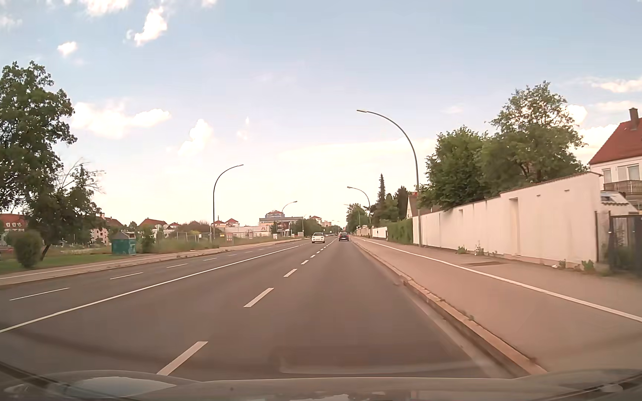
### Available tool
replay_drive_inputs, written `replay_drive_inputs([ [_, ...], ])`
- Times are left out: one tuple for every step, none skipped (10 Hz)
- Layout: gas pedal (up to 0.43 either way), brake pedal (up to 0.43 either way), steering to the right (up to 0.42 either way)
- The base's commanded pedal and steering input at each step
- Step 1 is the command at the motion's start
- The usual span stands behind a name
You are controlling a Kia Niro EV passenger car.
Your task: Follow the waypoints while adhering to traffic rules and regulations
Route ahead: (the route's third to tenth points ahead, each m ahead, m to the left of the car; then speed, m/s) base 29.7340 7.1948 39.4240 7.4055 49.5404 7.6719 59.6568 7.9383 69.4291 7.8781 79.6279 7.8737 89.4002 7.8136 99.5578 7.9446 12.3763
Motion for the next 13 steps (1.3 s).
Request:
replay_drive_inputs([
  [0.098, 0.024, -0.003],
  [0.098, 0.018, -0.005],
  [0.098, 0.018, -0.005],
  [0.098, 0.018, -0.005],
  [0.11, 0.018, -0.004],
  [0.11, 0.018, -0.004],
  [0.11, 0.018, -0.004],
  [0.11, 0.024, -0.004],
  [0.11, 0.018, -0.004],
  [0.13, 0.018, -0.004],
  [0.13, 0.018, -0.004],
  [0.13, 0.018, -0.003],
  [0.13, 0.018, -0.002],
])
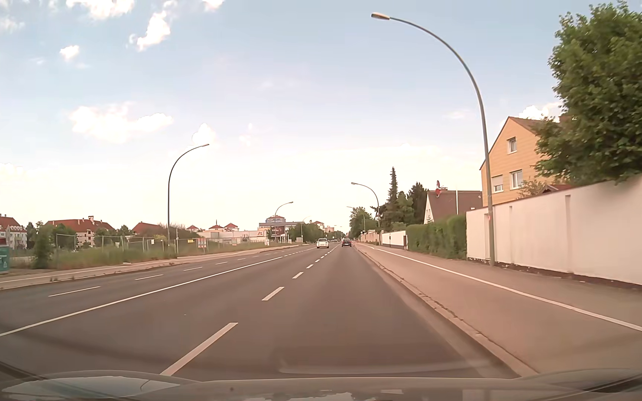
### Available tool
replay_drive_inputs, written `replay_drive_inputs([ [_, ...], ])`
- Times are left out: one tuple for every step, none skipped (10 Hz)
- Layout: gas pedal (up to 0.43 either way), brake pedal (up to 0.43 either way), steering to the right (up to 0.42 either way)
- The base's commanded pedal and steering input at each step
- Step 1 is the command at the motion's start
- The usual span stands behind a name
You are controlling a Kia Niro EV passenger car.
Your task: Follow the waypoints while adhering to traffic rules and regulations
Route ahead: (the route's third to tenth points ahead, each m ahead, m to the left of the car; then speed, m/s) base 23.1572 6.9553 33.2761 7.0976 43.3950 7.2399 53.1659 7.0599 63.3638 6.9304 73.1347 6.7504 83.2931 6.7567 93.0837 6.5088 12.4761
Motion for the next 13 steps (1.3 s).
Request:
replay_drive_inputs([
  [0.13, 0.018, -0.002],
  [0.13, 0.018, -0.002],
  [0.13, 0.018, -0.002],
  [0.13, 0.024, -0.002],
  [0.13, 0.018, -0.002],
  [0.13, 0.018, -0.002],
  [0.13, 0.024, -0.002],
  [0.118, 0.024, -0.002],
  [0.067, 0.024, -0.002],
  [0.067, 0.018, -0.002],
  [0.067, 0.018, -0.002],
  [0.098, 0.018, -0.002],
  [0.13, 0.018, -0.002],
])
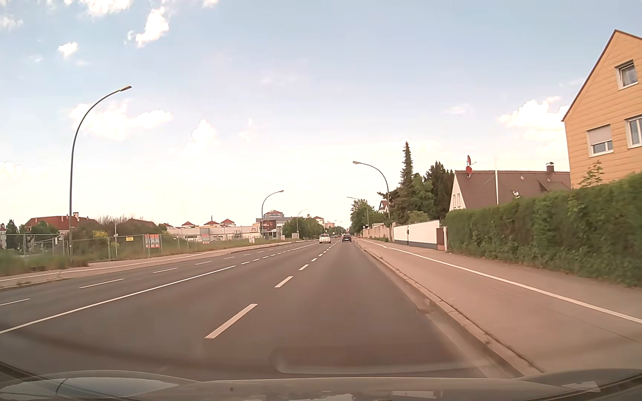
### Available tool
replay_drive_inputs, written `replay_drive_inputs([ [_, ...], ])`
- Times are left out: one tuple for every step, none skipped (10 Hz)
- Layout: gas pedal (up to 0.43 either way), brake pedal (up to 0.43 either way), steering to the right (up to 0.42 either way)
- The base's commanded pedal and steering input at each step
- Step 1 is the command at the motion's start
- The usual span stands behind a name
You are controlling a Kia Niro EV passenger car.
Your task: Follow the waypoints while adhering to traffic rules and regulations
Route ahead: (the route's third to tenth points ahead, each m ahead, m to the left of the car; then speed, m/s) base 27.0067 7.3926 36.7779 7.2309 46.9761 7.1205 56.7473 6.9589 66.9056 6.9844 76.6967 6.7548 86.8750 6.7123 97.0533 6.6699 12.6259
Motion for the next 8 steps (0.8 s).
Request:
replay_drive_inputs([
  [0.13, 0.018, -0.002],
  [0.13, 0.018, -0.002],
  [0.13, 0.018, -0.002],
  [0.13, 0.024, -0.002],
  [0.13, 0.018, -0.002],
  [0.13, 0.018, -0.002],
  [0.13, 0.018, -0.002],
  [0.13, 0.018, -0.002],
])
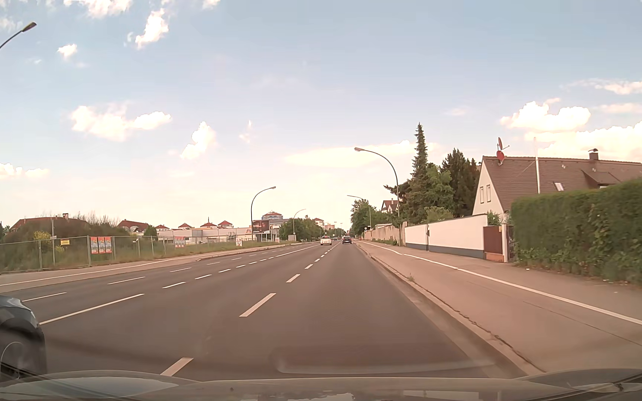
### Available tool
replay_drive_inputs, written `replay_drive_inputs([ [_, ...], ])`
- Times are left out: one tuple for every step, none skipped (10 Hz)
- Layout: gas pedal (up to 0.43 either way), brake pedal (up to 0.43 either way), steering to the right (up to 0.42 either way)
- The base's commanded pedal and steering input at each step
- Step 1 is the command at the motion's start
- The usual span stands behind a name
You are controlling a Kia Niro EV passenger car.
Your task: Follow the waypoints while adhering to traffic rules and regulations
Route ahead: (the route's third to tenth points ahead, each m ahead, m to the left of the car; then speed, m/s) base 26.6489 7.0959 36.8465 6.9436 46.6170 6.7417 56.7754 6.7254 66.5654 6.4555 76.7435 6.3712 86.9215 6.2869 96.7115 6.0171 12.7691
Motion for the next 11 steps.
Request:
replay_drive_inputs([
  [0.13, 0.018, -0.002],
  [0.13, 0.018, -0.002],
  [0.13, 0.018, -0.001],
  [0.13, 0.018, -0.001],
  [0.13, 0.018, -0.001],
  [0.13, 0.018, -0.001],
  [0.13, 0.018, -0.001],
  [0.13, 0.018, -0.001],
  [0.13, 0.018, -0.001],
  [0.13, 0.024, -0.001],
  [0.118, 0.018, -0.001],
])
